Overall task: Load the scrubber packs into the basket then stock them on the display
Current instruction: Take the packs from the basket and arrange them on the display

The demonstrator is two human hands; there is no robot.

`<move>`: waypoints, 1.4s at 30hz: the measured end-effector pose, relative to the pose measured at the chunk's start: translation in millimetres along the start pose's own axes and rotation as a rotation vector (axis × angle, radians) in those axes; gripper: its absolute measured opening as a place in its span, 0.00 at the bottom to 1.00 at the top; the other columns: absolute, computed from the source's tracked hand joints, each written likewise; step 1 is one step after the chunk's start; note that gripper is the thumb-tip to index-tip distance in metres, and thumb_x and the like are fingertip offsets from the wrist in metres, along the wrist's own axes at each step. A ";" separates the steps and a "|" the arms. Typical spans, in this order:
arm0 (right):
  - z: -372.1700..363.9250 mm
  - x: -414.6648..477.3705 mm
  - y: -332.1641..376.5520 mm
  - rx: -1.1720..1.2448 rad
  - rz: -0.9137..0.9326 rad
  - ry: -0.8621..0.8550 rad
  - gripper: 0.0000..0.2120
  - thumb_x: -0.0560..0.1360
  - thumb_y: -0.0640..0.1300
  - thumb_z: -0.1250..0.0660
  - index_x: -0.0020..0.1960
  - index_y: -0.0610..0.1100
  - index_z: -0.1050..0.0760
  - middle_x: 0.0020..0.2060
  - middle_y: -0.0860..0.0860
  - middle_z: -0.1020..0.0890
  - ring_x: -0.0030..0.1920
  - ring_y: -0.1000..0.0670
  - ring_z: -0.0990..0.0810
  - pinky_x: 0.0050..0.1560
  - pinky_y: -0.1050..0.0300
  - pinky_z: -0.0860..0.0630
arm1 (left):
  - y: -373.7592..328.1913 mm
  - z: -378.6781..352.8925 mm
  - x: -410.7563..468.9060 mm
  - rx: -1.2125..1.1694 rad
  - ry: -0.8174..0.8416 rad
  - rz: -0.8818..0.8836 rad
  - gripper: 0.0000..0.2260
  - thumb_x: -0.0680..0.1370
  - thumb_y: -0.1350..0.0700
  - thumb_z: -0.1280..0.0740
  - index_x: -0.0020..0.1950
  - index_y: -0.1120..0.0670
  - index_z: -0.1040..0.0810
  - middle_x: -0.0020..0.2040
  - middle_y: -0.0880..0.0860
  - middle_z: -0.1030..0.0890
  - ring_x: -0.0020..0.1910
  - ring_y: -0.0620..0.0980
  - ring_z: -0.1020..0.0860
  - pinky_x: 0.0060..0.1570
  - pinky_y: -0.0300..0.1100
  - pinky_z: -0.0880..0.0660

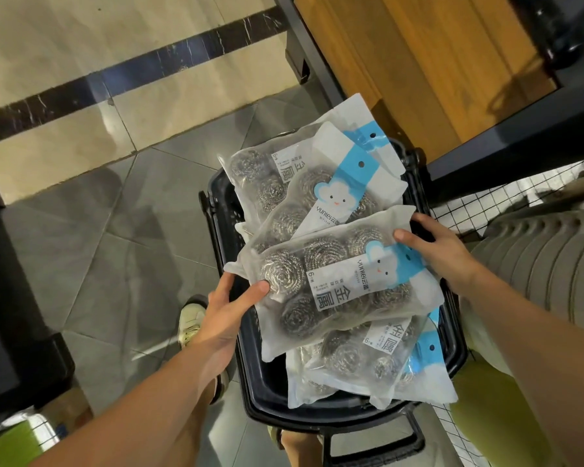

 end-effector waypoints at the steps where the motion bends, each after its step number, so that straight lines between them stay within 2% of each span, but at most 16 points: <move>1: -2.8 -2.5 0.9 0.009 0.003 -0.001 0.35 0.70 0.57 0.26 0.75 0.51 0.32 0.64 0.53 0.28 0.62 0.50 0.26 0.56 0.52 0.26 | -0.3 3.2 -1.2 0.000 -0.002 -0.006 0.37 0.55 0.36 0.18 0.63 0.35 0.23 0.72 0.54 0.29 0.74 0.57 0.34 0.74 0.59 0.39; 5: -12.3 -18.9 23.5 0.000 0.037 0.013 0.54 0.51 0.75 0.24 0.72 0.54 0.29 0.69 0.52 0.25 0.66 0.49 0.24 0.65 0.44 0.23 | -17.9 15.4 -15.8 -0.032 -0.010 -0.030 0.37 0.54 0.37 0.17 0.63 0.37 0.22 0.71 0.55 0.28 0.71 0.57 0.30 0.72 0.58 0.37; 8: -21.1 -30.3 55.7 0.028 0.061 0.033 0.45 0.56 0.69 0.23 0.70 0.54 0.27 0.65 0.51 0.22 0.61 0.50 0.21 0.60 0.47 0.21 | -50.8 22.9 -35.7 -0.052 -0.001 -0.031 0.37 0.54 0.37 0.17 0.62 0.38 0.21 0.70 0.54 0.26 0.68 0.55 0.25 0.70 0.57 0.32; 14: -41.7 -72.5 169.2 0.001 0.121 0.047 0.40 0.57 0.67 0.25 0.67 0.55 0.25 0.65 0.51 0.22 0.66 0.49 0.23 0.67 0.45 0.25 | -151.8 43.1 -91.2 -0.097 0.059 -0.050 0.39 0.51 0.40 0.16 0.61 0.45 0.21 0.60 0.54 0.17 0.56 0.55 0.17 0.57 0.56 0.22; 16: -51.0 -93.8 219.5 0.006 0.130 0.071 0.39 0.55 0.71 0.24 0.62 0.58 0.26 0.60 0.55 0.20 0.59 0.55 0.19 0.59 0.52 0.21 | -196.2 55.1 -112.7 -0.088 0.050 -0.078 0.43 0.50 0.40 0.16 0.63 0.48 0.22 0.58 0.54 0.16 0.54 0.54 0.16 0.48 0.49 0.18; 19: -62.3 -131.6 300.9 0.065 0.157 0.096 0.34 0.59 0.66 0.21 0.61 0.56 0.27 0.51 0.59 0.19 0.45 0.62 0.18 0.42 0.65 0.21 | -273.8 73.4 -146.3 -0.085 0.062 -0.127 0.45 0.49 0.39 0.16 0.63 0.49 0.23 0.58 0.55 0.16 0.53 0.53 0.16 0.43 0.42 0.18; 21: -69.5 -155.3 355.4 0.091 0.148 0.077 0.47 0.49 0.71 0.21 0.63 0.55 0.28 0.53 0.52 0.18 0.47 0.56 0.17 0.43 0.59 0.20 | -331.1 83.6 -170.1 -0.076 0.079 -0.154 0.44 0.46 0.39 0.16 0.60 0.50 0.21 0.55 0.55 0.15 0.50 0.52 0.15 0.43 0.43 0.19; 23: -76.9 -175.9 410.4 0.114 0.183 0.098 0.48 0.47 0.71 0.22 0.63 0.54 0.27 0.50 0.54 0.18 0.45 0.56 0.16 0.39 0.60 0.20 | -383.2 98.3 -189.0 -0.066 0.071 -0.173 0.44 0.42 0.37 0.17 0.54 0.48 0.22 0.49 0.49 0.13 0.48 0.47 0.15 0.44 0.42 0.20; 26: -87.5 -197.5 488.5 0.123 0.226 0.095 0.43 0.44 0.75 0.23 0.53 0.56 0.25 0.46 0.58 0.19 0.45 0.56 0.17 0.39 0.60 0.21 | -460.8 118.9 -212.6 -0.045 0.040 -0.246 0.52 0.42 0.33 0.19 0.64 0.47 0.25 0.56 0.44 0.18 0.62 0.49 0.22 0.64 0.47 0.28; 27: -92.5 -199.8 512.3 0.133 0.246 0.116 0.39 0.51 0.73 0.22 0.55 0.55 0.26 0.45 0.58 0.19 0.45 0.56 0.18 0.40 0.59 0.22 | -487.3 123.4 -219.7 -0.041 0.031 -0.265 0.47 0.47 0.33 0.19 0.63 0.46 0.26 0.55 0.42 0.20 0.61 0.47 0.23 0.66 0.47 0.33; 29: -102.4 -204.5 563.2 0.134 0.275 0.118 0.27 0.70 0.60 0.26 0.63 0.52 0.28 0.44 0.58 0.22 0.43 0.57 0.20 0.38 0.60 0.24 | -540.0 129.1 -233.6 -0.047 0.023 -0.314 0.18 0.66 0.42 0.23 0.50 0.42 0.27 0.45 0.40 0.20 0.47 0.40 0.23 0.59 0.44 0.34; 30: -105.6 -202.9 587.5 0.130 0.287 0.112 0.23 0.74 0.56 0.28 0.64 0.52 0.30 0.43 0.59 0.23 0.42 0.58 0.21 0.36 0.62 0.25 | -564.6 130.7 -237.3 -0.031 -0.010 -0.330 0.10 0.73 0.48 0.27 0.46 0.42 0.29 0.39 0.39 0.19 0.40 0.39 0.21 0.53 0.42 0.33; 32: -112.4 -197.4 633.5 0.095 0.302 0.118 0.18 0.76 0.54 0.30 0.62 0.52 0.31 0.41 0.60 0.26 0.39 0.60 0.24 0.31 0.65 0.27 | -612.7 132.5 -245.4 0.001 -0.050 -0.352 0.10 0.74 0.50 0.28 0.46 0.43 0.30 0.31 0.36 0.18 0.31 0.36 0.19 0.43 0.40 0.31; 35: -126.5 -176.5 705.0 0.080 0.351 0.141 0.15 0.77 0.53 0.30 0.59 0.52 0.31 0.41 0.59 0.26 0.39 0.59 0.24 0.34 0.64 0.28 | -674.3 156.1 -220.4 0.013 -0.077 -0.400 0.15 0.71 0.45 0.26 0.54 0.44 0.24 0.43 0.43 0.14 0.42 0.42 0.16 0.46 0.42 0.26; 38: -143.7 -134.3 771.5 0.094 0.406 0.182 0.17 0.75 0.54 0.29 0.59 0.50 0.29 0.43 0.58 0.22 0.43 0.57 0.21 0.38 0.61 0.25 | -737.6 171.7 -195.4 0.011 -0.087 -0.423 0.38 0.58 0.38 0.20 0.65 0.50 0.23 0.56 0.53 0.15 0.55 0.56 0.17 0.61 0.56 0.24; 42: -165.3 -80.7 863.2 0.087 0.415 0.244 0.26 0.72 0.57 0.26 0.65 0.48 0.27 0.54 0.51 0.19 0.52 0.51 0.18 0.51 0.54 0.20 | -824.1 186.3 -154.5 0.002 -0.146 -0.464 0.39 0.58 0.38 0.21 0.65 0.50 0.23 0.57 0.54 0.15 0.56 0.58 0.17 0.62 0.58 0.25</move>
Point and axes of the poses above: each hand's wrist, its own x-axis towards the middle knuckle, its own z-axis out of the back of the hand, y = z × x, the point moved 6 cm from there along x, towards the middle knuckle
